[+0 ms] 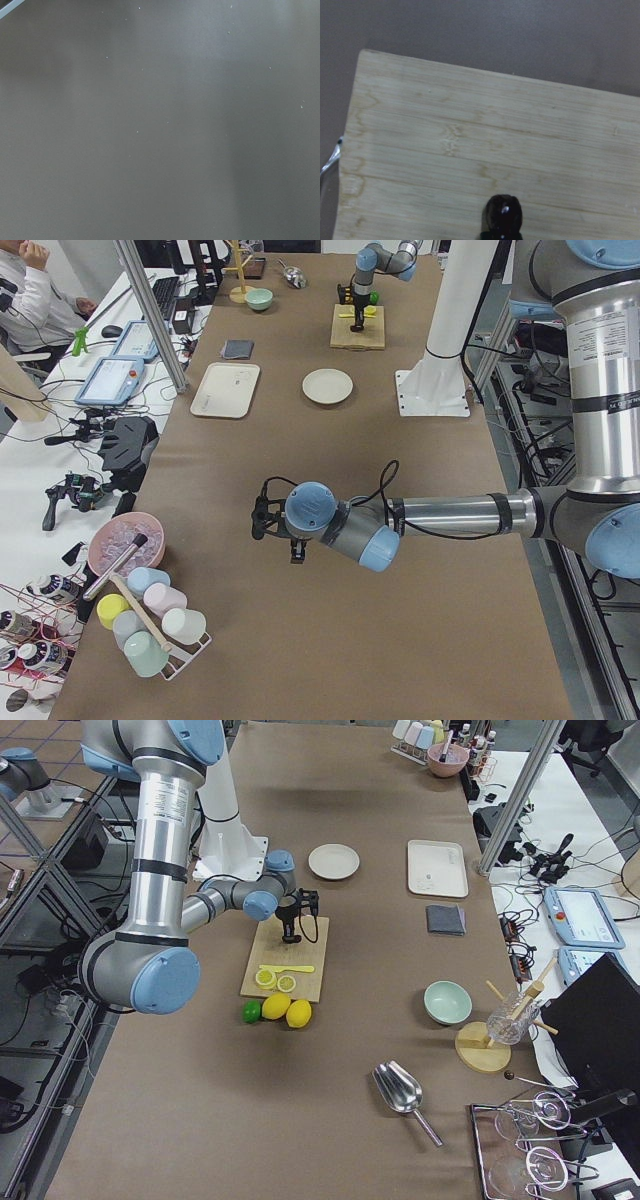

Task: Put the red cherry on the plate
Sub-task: 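Lower the right gripper and close it on the two dark cherries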

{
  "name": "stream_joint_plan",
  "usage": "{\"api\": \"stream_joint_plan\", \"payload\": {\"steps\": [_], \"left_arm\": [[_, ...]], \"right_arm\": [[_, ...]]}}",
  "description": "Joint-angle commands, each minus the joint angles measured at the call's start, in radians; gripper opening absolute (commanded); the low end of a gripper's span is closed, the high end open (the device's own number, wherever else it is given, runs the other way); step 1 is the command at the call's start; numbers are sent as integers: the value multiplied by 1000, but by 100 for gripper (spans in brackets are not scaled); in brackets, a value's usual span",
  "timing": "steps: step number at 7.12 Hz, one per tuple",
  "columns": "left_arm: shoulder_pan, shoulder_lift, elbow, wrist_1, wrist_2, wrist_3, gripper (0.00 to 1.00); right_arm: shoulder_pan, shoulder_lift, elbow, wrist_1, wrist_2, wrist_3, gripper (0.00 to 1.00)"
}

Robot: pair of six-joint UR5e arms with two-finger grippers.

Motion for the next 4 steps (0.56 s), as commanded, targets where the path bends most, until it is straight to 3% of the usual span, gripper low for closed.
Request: {"api": "stream_joint_plan", "payload": {"steps": [1,2,4], "left_arm": [[0,0,2,0,0,0,97],[0,0,2,0,0,0,97],[-1,0,-1,0,0,0,97]], "right_arm": [[-2,-35,-4,52,1,-2,0],[3,-29,5,50,19,-5,0],[200,-21,57,37,257,-31,0]]}}
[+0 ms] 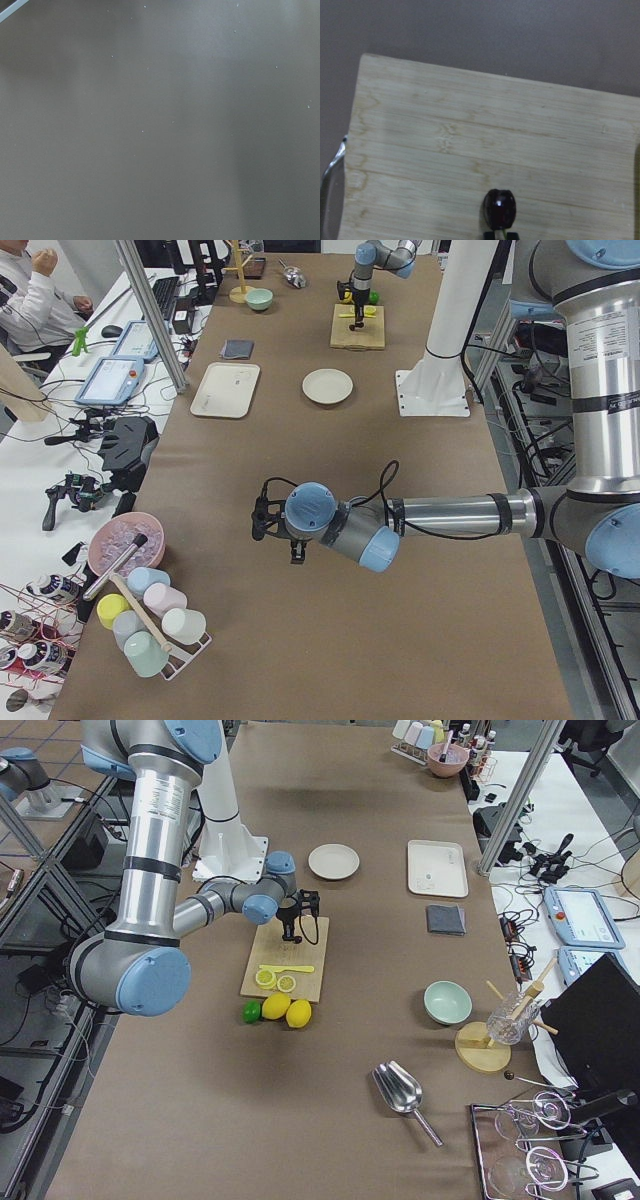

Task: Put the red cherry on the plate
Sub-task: 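Lift the cherries with the right gripper and move toward the plate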

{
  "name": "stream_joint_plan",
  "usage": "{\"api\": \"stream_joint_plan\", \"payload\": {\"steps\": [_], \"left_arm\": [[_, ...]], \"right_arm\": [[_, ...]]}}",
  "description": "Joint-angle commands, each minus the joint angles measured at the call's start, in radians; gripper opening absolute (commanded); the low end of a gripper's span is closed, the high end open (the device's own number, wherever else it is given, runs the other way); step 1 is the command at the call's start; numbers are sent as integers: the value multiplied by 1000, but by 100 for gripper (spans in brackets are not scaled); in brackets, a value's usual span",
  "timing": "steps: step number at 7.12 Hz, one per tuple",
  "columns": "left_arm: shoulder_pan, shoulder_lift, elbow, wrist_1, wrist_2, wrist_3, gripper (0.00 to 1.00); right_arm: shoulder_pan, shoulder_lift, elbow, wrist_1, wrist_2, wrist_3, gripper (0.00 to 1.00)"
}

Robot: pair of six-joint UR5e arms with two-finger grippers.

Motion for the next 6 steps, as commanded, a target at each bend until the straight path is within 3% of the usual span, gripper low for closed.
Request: {"api": "stream_joint_plan", "payload": {"steps": [1,2,3,5,6], "left_arm": [[-1,2,-3,0,0,0,97],[-1,2,-3,0,0,0,97],[-1,2,-3,0,0,0,97],[-1,3,-3,-2,0,0,97],[-1,3,-2,0,0,0,97]], "right_arm": [[208,3,62,-20,265,-22,0],[283,25,100,-110,330,-91,0],[348,138,143,-322,369,-142,0],[373,485,225,-838,366,-159,0],[375,606,224,-967,360,-159,0]]}}
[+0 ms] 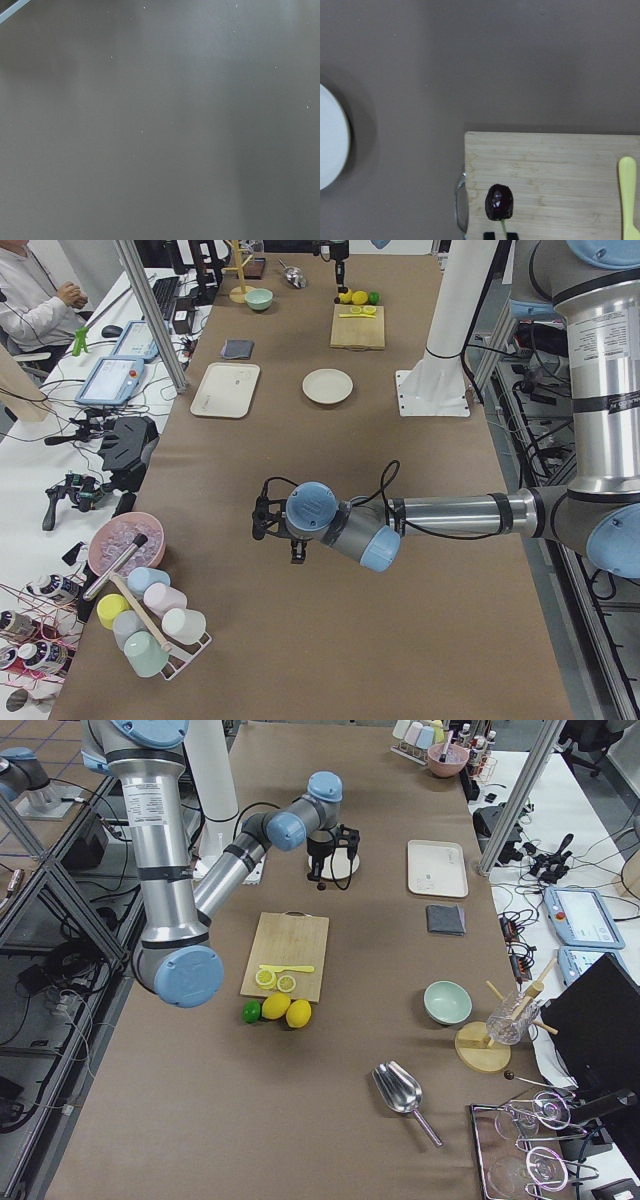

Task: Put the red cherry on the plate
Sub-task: 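Lift the cherries with the right gripper and move toward the plate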

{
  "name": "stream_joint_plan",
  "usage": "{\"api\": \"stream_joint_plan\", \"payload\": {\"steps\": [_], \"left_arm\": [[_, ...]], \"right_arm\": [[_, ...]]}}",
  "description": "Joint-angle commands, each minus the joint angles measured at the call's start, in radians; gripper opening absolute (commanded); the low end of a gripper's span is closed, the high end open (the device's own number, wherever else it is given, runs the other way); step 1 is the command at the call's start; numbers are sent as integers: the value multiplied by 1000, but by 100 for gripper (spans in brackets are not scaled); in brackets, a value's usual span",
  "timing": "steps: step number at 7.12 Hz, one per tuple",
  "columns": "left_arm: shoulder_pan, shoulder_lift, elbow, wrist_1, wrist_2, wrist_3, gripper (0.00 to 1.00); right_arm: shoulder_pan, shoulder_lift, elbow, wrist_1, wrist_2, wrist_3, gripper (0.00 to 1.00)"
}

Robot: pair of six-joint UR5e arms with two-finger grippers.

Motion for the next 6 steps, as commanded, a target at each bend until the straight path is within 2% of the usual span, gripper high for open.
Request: {"api": "stream_joint_plan", "payload": {"steps": [1,2,3,5,6], "left_arm": [[0,0,1,1,0,0,97],[0,0,4,1,11,0,97],[2,0,4,1,35,0,97],[7,-1,9,1,41,0,97],[7,-3,15,3,41,0,97]], "right_arm": [[-15,226,6,-249,-20,-5,0],[-60,288,-19,-291,-79,-3,0],[-99,402,-99,-338,-124,6,0],[-230,546,-224,-354,-260,79,0],[-277,593,-297,-348,-293,104,0]]}}
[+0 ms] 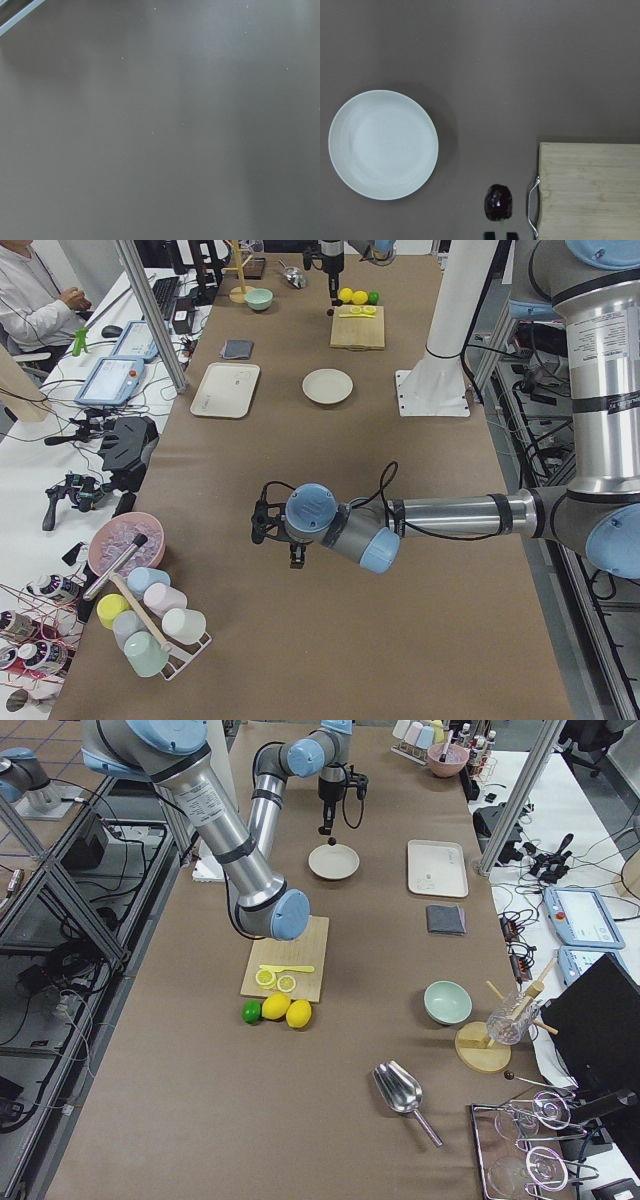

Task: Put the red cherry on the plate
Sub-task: 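Carry the cherries with the right gripper over the white plate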

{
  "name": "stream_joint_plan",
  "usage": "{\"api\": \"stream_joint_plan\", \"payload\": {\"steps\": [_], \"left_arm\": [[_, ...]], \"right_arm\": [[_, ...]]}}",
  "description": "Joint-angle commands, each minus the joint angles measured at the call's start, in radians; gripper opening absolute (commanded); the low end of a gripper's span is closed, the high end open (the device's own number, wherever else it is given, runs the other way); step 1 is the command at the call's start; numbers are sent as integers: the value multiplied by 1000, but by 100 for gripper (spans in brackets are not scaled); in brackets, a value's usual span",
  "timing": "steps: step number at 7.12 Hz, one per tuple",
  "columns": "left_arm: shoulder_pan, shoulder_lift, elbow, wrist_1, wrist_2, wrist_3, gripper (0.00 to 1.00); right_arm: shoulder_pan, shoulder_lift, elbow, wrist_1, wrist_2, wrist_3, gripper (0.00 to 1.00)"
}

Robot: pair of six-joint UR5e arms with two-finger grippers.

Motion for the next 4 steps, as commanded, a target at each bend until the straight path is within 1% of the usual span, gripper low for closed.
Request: {"api": "stream_joint_plan", "payload": {"steps": [1,3,4], "left_arm": [[1,-2,6,0,4,0,97],[3,0,7,1,4,0,97],[3,0,6,1,4,0,97]], "right_arm": [[-125,99,-131,6,-91,59,0],[-180,93,-259,180,-127,131,0],[-193,92,-297,208,-135,136,0]]}}
